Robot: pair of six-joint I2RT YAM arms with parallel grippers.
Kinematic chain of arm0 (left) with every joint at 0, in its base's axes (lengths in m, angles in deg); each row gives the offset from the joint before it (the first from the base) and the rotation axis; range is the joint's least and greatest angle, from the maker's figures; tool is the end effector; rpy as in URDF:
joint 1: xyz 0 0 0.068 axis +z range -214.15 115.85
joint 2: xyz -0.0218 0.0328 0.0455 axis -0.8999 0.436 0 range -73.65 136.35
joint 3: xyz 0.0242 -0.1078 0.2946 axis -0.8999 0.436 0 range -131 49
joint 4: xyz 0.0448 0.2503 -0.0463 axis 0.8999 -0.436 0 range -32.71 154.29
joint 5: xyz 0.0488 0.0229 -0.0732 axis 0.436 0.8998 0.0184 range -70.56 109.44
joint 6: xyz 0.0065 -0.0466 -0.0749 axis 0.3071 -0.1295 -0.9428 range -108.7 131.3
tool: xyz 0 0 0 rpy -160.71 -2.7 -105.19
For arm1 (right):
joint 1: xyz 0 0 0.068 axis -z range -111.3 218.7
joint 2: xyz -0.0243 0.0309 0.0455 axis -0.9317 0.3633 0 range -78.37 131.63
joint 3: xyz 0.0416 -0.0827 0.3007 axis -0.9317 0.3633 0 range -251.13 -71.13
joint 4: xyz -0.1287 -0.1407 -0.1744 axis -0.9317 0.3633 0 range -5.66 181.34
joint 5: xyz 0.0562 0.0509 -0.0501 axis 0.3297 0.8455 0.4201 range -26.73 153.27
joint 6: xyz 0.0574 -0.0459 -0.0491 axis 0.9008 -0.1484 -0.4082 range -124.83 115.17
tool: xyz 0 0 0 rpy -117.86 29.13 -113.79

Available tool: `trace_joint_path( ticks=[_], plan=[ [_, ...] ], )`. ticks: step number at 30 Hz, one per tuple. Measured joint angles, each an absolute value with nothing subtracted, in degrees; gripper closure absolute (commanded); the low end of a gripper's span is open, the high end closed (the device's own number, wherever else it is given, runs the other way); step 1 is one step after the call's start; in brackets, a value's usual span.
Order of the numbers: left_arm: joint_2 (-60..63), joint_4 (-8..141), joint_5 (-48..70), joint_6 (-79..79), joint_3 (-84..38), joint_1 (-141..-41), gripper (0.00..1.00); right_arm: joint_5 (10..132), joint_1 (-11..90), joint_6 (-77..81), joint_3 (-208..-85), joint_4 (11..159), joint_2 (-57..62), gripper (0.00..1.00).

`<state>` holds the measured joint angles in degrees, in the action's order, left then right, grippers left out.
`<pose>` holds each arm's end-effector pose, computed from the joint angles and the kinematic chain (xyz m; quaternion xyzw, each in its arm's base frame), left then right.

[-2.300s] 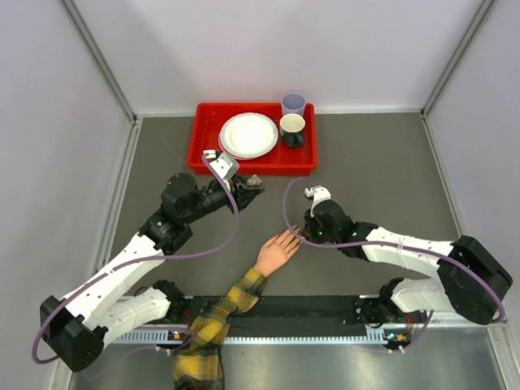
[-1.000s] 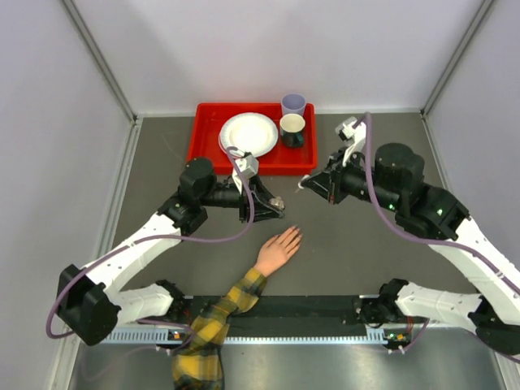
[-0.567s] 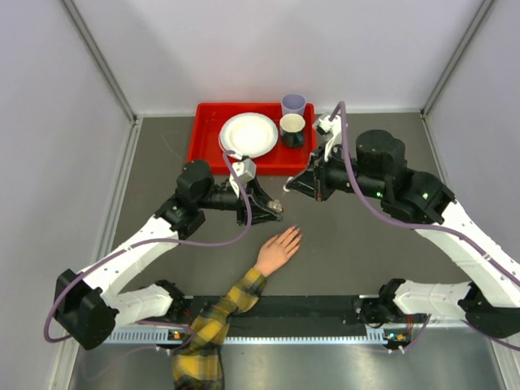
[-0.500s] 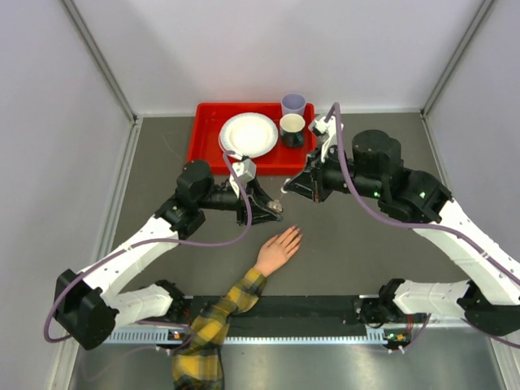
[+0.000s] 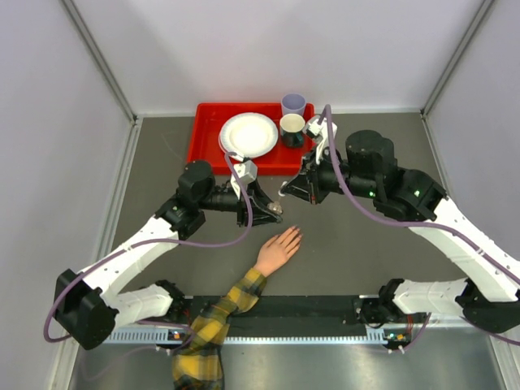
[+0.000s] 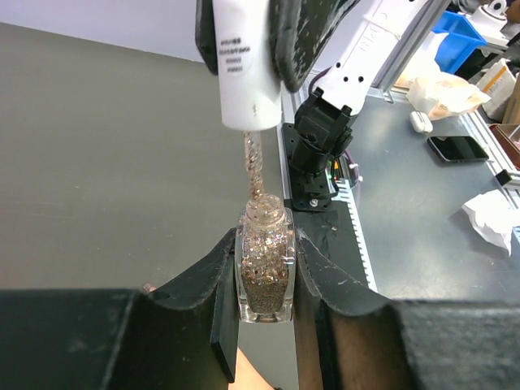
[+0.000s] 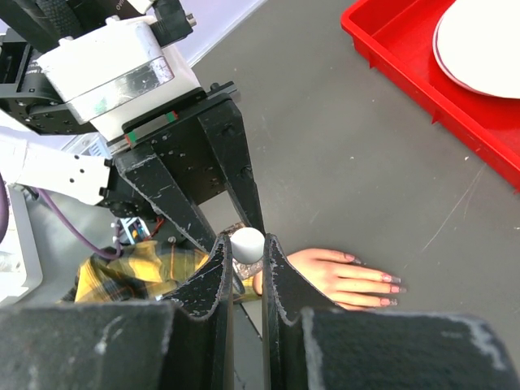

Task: Paint the nails

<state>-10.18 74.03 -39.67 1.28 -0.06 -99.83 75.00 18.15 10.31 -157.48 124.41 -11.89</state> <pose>0.1604 -0.1982 0.3769 0.4680 0.5495 -0.5632 0.4024 0.1440 0.2001 0.4815 -0.3038 0.7594 0.3791 0.4327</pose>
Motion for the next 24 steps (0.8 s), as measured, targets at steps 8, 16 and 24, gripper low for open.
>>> trace_joint_path(
  ticks=[8,16,24],
  plan=[
    [-10.4,73.1,-39.6,1.8,-0.1,-99.9,1.0,75.2,18.1,10.3,-157.5,124.3,-11.0,1.0],
    [-10.8,73.0,-39.3,2.3,-0.1,-99.9,1.0,75.4,17.9,10.3,-157.5,124.3,-11.0,1.0],
    [-10.8,72.8,-38.7,2.5,-0.1,-99.9,1.0,75.6,17.7,10.3,-157.4,124.3,-11.0,1.0]
  ],
)
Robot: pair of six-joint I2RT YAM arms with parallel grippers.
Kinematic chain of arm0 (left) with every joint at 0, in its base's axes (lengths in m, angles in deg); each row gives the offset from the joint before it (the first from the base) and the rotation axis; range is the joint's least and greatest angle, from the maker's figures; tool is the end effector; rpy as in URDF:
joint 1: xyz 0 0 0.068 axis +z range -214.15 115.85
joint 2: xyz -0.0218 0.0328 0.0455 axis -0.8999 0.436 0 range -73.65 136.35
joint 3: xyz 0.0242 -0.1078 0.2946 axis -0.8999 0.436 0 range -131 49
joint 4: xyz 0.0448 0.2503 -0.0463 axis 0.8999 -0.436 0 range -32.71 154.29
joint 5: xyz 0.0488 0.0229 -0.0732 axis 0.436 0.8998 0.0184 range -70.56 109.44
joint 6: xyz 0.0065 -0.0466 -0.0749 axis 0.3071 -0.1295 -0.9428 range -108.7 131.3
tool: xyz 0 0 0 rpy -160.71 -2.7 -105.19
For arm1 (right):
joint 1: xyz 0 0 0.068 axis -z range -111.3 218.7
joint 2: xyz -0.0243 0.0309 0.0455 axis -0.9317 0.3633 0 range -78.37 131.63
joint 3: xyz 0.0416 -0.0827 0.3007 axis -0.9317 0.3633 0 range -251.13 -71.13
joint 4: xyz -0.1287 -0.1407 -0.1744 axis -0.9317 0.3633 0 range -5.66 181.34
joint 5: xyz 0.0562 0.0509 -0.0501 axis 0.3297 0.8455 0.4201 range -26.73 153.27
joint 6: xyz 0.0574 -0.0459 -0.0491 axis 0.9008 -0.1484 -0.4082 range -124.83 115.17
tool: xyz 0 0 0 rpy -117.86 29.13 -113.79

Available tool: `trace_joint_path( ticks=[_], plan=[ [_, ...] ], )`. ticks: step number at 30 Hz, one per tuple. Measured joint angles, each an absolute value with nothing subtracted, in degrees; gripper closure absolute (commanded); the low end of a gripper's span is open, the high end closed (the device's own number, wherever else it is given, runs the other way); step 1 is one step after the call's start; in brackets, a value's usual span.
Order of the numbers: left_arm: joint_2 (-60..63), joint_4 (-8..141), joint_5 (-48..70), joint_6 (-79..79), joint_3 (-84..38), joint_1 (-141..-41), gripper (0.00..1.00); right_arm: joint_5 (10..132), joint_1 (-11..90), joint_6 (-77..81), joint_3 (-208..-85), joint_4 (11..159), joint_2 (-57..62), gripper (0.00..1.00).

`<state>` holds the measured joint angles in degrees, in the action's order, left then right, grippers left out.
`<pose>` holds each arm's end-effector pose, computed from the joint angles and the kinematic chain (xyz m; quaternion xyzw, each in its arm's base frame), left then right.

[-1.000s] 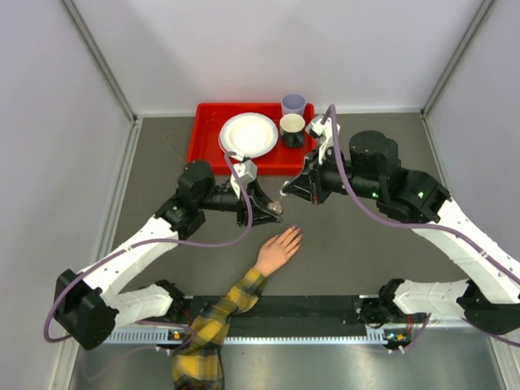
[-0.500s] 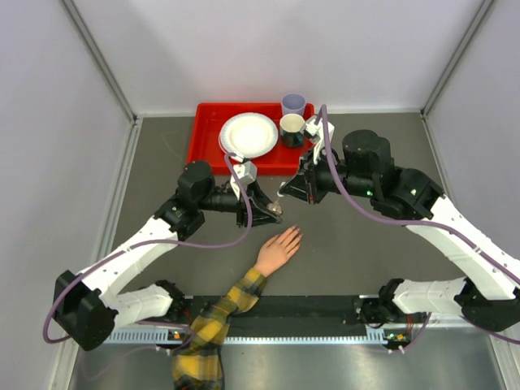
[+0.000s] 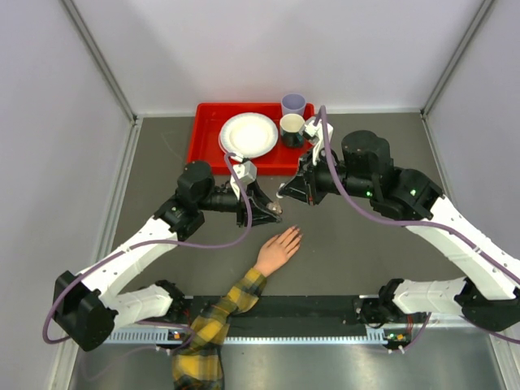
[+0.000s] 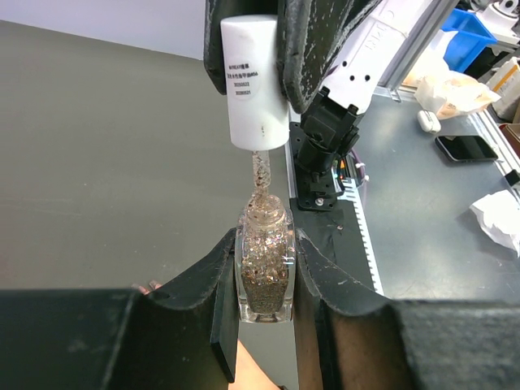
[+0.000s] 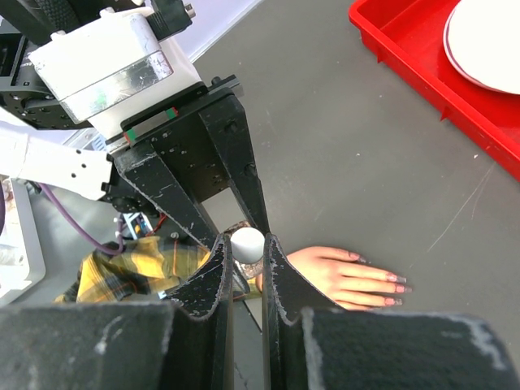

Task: Paint the nails

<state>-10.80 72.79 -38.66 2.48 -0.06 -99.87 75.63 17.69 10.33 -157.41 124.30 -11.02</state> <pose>0.1592 -0.1967 0.3767 0.4684 0.5522 -0.5553 0.4090 0.1452 0.2061 0.4779 -0.3102 0.7610 0.3816 0.4232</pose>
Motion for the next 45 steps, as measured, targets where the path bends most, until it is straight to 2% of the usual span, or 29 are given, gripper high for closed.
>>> trace_joint_path(
  ticks=[36,41,45],
  plan=[
    [-11.6,70.5,-37.4,3.9,-0.1,-99.9,1.0,75.8,15.9,10.4,-154.2,123.5,-9.6,1.0],
    [-12.7,69.4,-35.4,4.1,0.2,-99.9,1.0,75.7,15.5,10.4,-153.1,122.2,-9.5,1.0],
    [-15.0,68.9,-29.4,4.3,1.9,-100.0,1.0,73.0,14.7,12.5,-151.0,119.3,-9.6,1.0]
  ],
)
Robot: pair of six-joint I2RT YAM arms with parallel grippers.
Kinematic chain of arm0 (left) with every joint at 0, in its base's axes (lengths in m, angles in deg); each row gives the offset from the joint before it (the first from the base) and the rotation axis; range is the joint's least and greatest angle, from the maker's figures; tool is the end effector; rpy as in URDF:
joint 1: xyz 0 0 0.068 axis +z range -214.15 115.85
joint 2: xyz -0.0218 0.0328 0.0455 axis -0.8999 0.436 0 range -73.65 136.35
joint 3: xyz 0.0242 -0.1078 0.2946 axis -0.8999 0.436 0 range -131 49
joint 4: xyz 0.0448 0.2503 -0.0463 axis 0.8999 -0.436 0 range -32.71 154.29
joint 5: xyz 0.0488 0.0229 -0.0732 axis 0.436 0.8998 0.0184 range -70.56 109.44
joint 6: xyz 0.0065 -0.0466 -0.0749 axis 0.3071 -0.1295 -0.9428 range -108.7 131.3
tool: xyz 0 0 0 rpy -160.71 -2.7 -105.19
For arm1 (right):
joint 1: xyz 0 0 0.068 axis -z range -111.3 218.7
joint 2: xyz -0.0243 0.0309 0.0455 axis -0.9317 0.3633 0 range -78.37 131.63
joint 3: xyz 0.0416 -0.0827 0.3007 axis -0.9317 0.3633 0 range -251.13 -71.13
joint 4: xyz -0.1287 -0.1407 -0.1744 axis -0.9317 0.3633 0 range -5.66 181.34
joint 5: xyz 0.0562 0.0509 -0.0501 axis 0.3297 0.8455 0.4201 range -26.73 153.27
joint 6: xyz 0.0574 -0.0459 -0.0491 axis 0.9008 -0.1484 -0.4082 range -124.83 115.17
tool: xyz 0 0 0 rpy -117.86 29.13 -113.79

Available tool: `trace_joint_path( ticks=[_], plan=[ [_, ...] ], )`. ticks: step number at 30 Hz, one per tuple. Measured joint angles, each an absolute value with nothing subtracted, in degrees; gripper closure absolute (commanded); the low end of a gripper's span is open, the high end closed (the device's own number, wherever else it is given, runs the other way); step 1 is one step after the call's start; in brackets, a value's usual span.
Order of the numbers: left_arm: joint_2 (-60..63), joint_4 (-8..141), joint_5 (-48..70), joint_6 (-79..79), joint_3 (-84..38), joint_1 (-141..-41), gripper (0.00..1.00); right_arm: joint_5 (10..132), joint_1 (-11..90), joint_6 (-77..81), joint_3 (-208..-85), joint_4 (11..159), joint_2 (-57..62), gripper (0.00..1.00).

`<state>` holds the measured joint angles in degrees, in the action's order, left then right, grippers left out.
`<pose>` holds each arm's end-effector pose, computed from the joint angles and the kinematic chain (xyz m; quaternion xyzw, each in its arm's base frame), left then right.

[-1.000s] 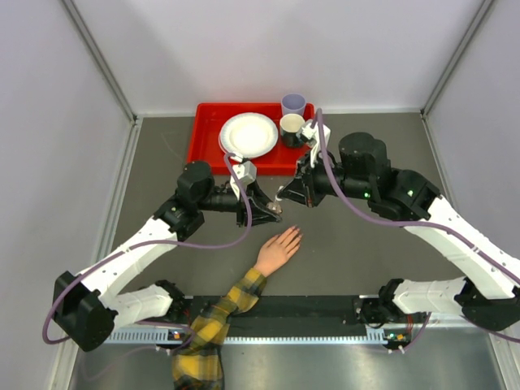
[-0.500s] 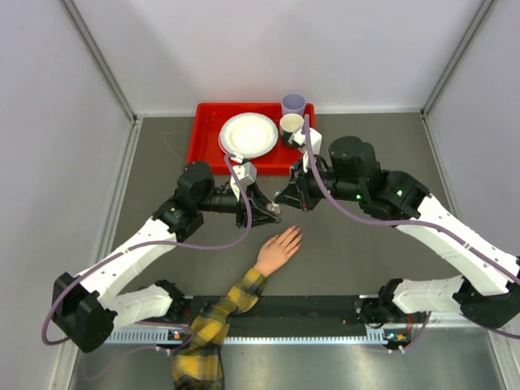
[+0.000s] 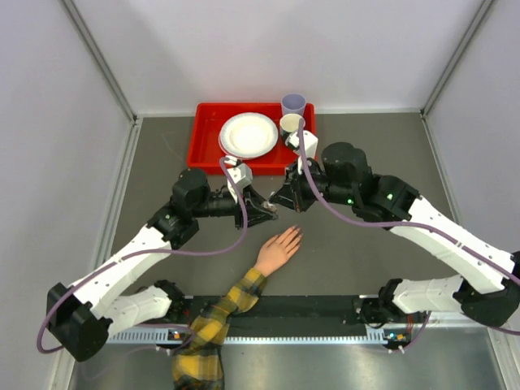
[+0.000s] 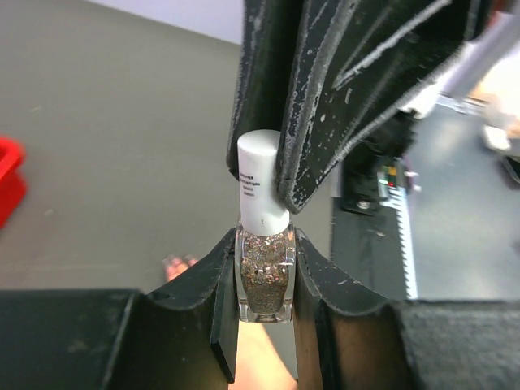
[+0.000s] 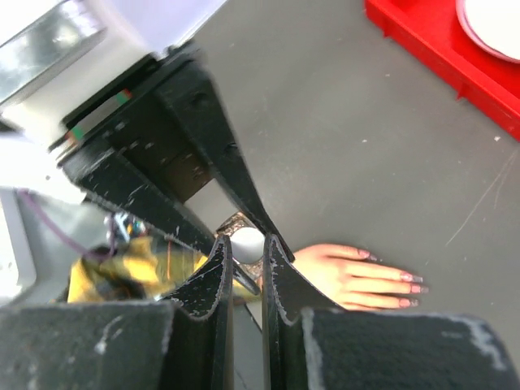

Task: Paint the nails

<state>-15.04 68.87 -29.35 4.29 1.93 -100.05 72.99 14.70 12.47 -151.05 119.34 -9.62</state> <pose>0.1547 -0.1850 0.3708 0.4352 0.5920 -0.5087 0.4487 0.1495 0.2284 0.4442 -0.3067 0.7778 0.3747 0.4006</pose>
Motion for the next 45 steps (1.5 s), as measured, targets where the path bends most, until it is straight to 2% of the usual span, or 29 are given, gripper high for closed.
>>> trace_joint_path(
  ticks=[2,7,11,18,19,20,21,23,26,30,36,40,45],
  plan=[
    [-16.8,68.9,-25.3,4.4,3.4,-100.2,1.0,69.2,13.1,14.5,-150.5,118.0,-9.1,1.0],
    [-19.1,66.0,-13.8,5.8,4.8,-100.1,1.0,47.0,6.0,27.1,-155.8,120.1,-1.6,1.0],
    [-19.3,63.1,-6.7,7.3,6.0,-99.7,1.0,36.0,3.4,36.5,-157.8,120.4,4.4,1.0],
    [-20.2,61.2,-4.8,7.6,7.3,-99.7,1.0,32.5,1.9,40.5,-159.2,122.2,7.4,0.69],
    [-20.6,61.9,-5.1,7.6,7.3,-99.7,1.0,33.4,1.8,40.3,-159.3,122.3,7.2,0.65],
    [-21.1,63.1,-5.4,7.6,7.3,-99.7,1.0,34.1,1.6,39.9,-159.2,122.5,7.0,0.51],
    [-21.7,63.3,-5.9,7.5,7.3,-99.7,1.0,34.4,1.3,38.9,-159.2,122.1,6.6,0.45],
    [-22.5,64.0,-7.2,7.5,7.3,-99.8,1.0,35.2,1.4,36.5,-158.9,122.1,4.9,0.35],
    [-22.8,66.2,-10.2,7.4,6.8,-100.0,1.0,37.6,1.8,32.9,-158.8,123.2,1.4,0.25],
    [-20.8,67.8,-14.5,7.2,5.3,-100.0,1.0,44.0,4.4,27.6,-158.8,124.8,-4.6,0.22],
    [-16.1,68.4,-26.4,5.5,3.5,-99.9,1.0,59.6,11.0,15.6,-158.8,126.4,-11.4,0.23],
    [-13.0,70.9,-36.1,2.2,2.8,-99.9,1.0,75.1,12.0,6.7,-157.3,126.5,-12.6,0.27],
    [-11.2,73.6,-45.5,-1.9,2.4,-99.9,1.0,92.8,17.2,0.3,-155.8,126.6,-11.5,0.37]
  ],
)
